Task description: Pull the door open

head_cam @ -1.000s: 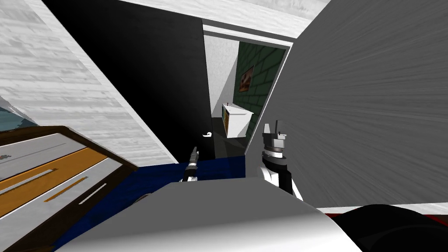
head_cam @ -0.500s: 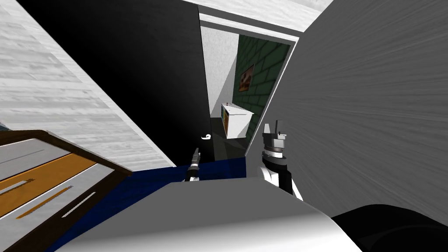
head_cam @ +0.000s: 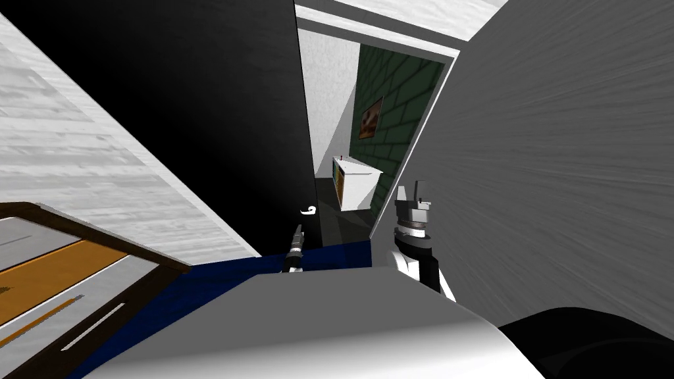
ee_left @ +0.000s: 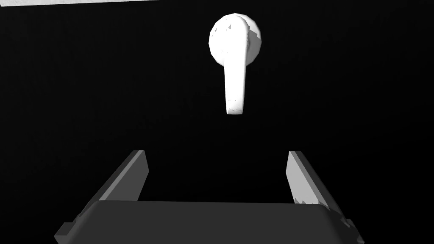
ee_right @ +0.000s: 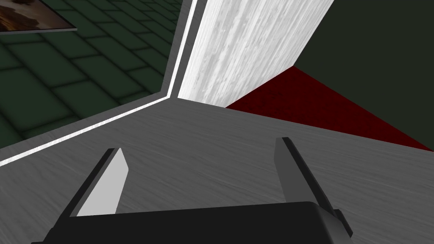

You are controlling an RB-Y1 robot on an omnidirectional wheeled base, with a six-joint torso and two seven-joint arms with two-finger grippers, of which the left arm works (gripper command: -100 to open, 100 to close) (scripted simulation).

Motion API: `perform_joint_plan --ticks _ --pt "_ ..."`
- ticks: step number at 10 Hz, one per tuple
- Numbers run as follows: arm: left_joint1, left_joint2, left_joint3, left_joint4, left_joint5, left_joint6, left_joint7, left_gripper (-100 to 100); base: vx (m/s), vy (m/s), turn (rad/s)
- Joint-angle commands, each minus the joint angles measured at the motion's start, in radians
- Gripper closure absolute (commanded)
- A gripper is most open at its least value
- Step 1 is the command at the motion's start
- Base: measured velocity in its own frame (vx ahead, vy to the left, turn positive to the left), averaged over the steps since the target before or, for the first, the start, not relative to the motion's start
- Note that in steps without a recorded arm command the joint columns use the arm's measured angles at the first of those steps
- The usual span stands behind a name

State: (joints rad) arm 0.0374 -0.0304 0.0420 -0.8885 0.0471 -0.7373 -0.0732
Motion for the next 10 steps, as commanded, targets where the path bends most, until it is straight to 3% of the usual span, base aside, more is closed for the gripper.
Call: perform_joint_plan --ticks 1,2,5,9,10 --pt "-0.008 -0.014 0.0 0.023 0.0 -0.001 -0.006 -100 0.182 -0.04 0.002" --pt "-0.001 -0.008 -0.001 0.006 -0.001 0.002 -0.003 -100 0.084 -0.025 0.005" --pt "-0.002 0.054 0.004 0.023 -0.018 0.017 0.006 -100 0.017 0.077 -0.219" --pt "-0.006 0.133 0.013 0.049 -0.034 0.033 0.022 -100 -0.03 0.036 -0.134" --pt "-0.006 0.133 0.013 0.049 -0.034 0.033 0.022 -100 -0.012 0.014 -0.029"
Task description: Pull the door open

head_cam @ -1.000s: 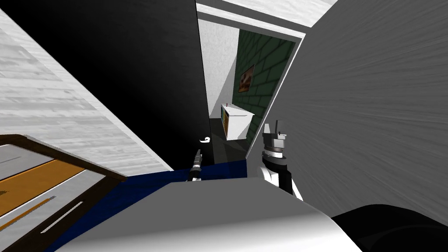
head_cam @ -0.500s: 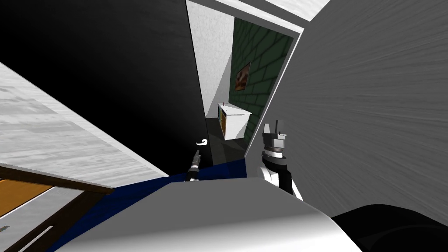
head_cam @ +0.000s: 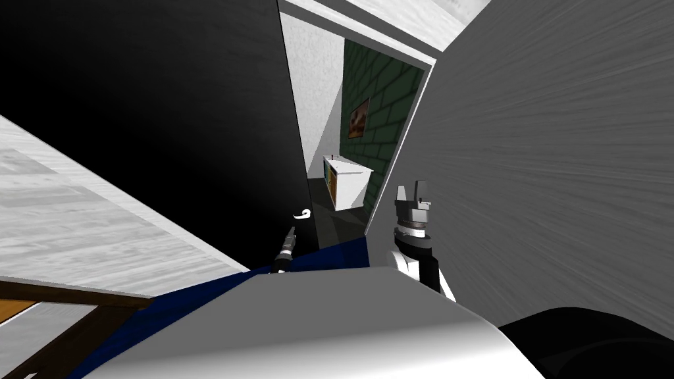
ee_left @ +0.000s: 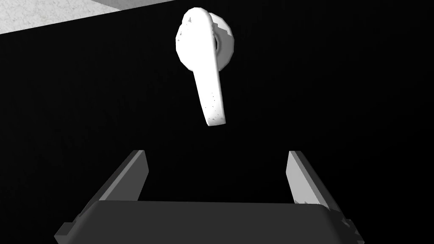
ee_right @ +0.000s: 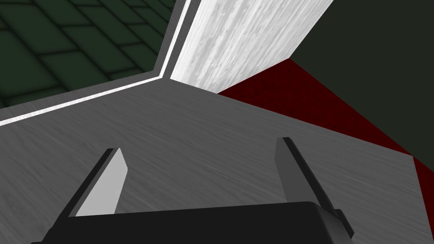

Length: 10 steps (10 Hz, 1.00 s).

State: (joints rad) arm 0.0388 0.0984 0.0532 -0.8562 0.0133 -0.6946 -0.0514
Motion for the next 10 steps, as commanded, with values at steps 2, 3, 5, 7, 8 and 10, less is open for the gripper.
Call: perform_joint_plan --ticks 2,3,5,7,8,10 --pt "-0.018 0.029 0.024 0.034 0.025 -0.023 0.033 -100 0.044 -0.021 0.058" --pt "-0.019 0.021 0.026 0.033 0.031 -0.027 0.036 -100 0.181 -0.08 0.147" --pt "-0.021 0.004 0.029 0.03 0.043 -0.036 0.041 -100 0.189 -0.066 0.06" --pt "-0.023 -0.014 0.032 0.028 0.054 -0.043 0.045 -100 0.195 -0.036 0.06" --pt "-0.024 -0.022 0.033 0.027 0.058 -0.047 0.046 -100 0.195 -0.039 0.037" --pt "-0.025 -0.036 0.035 0.025 0.066 -0.052 0.049 -100 0.195 -0.046 0.027"
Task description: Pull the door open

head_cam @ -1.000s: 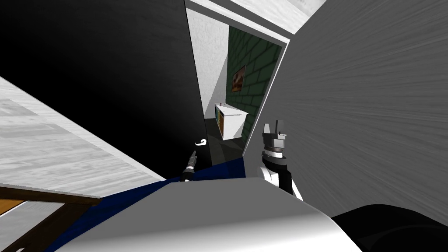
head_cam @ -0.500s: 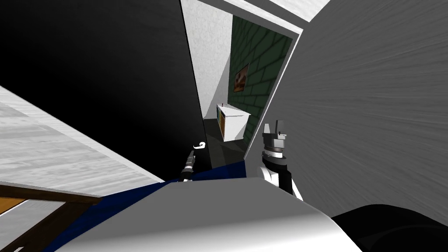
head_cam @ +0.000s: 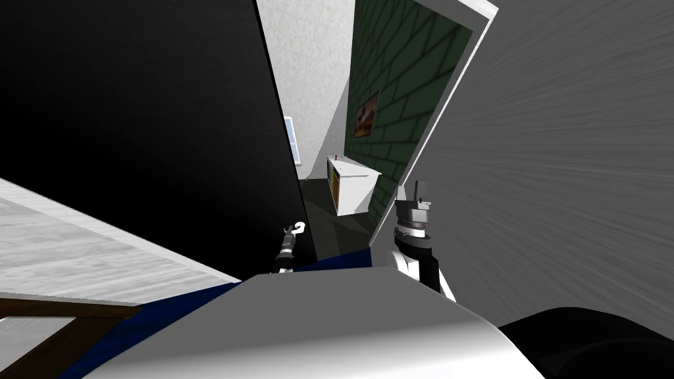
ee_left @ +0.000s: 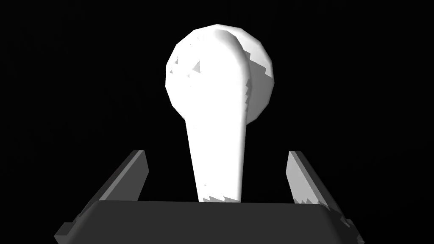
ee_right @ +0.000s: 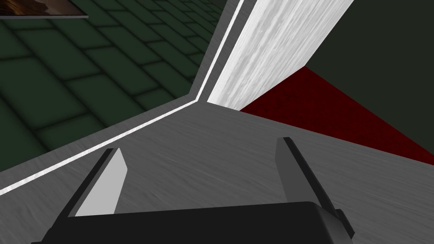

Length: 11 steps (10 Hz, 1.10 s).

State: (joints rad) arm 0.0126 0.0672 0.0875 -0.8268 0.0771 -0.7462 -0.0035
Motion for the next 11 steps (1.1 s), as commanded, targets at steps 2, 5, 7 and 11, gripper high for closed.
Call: perform_joint_plan --ticks 2,5,7,11 --pt "0.0 0.0 0.0 0.0 0.0 0.0 0.0 100 0.036 -0.011 0.002" --pt "0.0 0.0 0.0 0.0 0.0 0.0 0.0 100 -0.024 0.007 -0.009" --pt "0.0 0.0 0.0 0.0 0.0 0.0 0.0 100 -0.003 0.0 0.001" --pt "-0.009 0.039 -0.023 0.026 -0.006 -0.014 0.046 100 -0.185 0.052 -0.168"
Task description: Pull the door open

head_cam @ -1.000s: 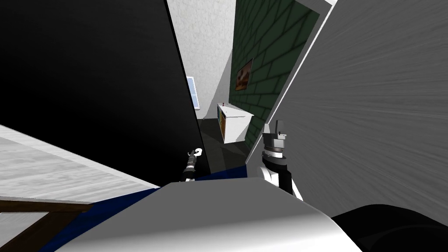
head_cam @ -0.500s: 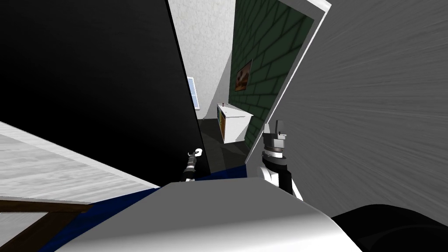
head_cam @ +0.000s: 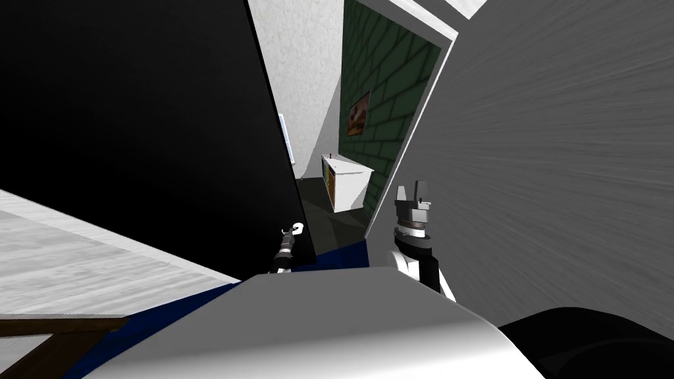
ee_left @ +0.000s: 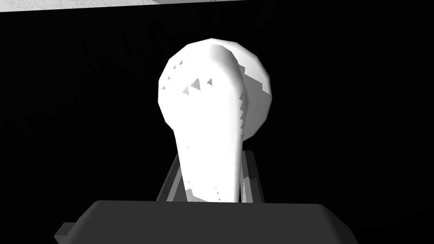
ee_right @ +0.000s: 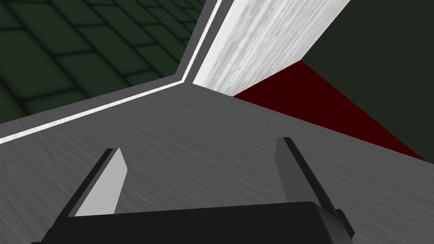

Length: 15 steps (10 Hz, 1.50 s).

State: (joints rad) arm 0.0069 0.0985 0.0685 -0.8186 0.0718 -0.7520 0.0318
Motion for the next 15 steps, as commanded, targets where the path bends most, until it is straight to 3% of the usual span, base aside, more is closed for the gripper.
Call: perform_joint_plan --ticks 1,8,9,10,11,14,15 --pt "-0.006 0.02 -0.01 0.025 -0.002 -0.014 0.025 100 -0.189 0.069 -0.171" --pt "-0.029 0.119 -0.062 0.087 -0.013 -0.056 0.144 100 -0.144 0.006 -0.085" --pt "-0.031 0.127 -0.067 0.092 -0.014 -0.06 0.155 100 -0.137 -0.105 0.057" --pt "-0.031 0.12 -0.064 0.083 -0.014 -0.055 0.144 100 -0.06 -0.053 0.039" --pt "-0.021 0.138 -0.064 0.095 -0.013 -0.07 0.162 100 -0.142 0.035 -0.038" --pt "-0.012 0.154 -0.065 0.105 -0.012 -0.088 0.179 100 -0.165 0.027 -0.059" --pt "-0.004 0.168 -0.067 0.113 -0.011 -0.103 0.193 100 -0.105 0.0 -0.091"
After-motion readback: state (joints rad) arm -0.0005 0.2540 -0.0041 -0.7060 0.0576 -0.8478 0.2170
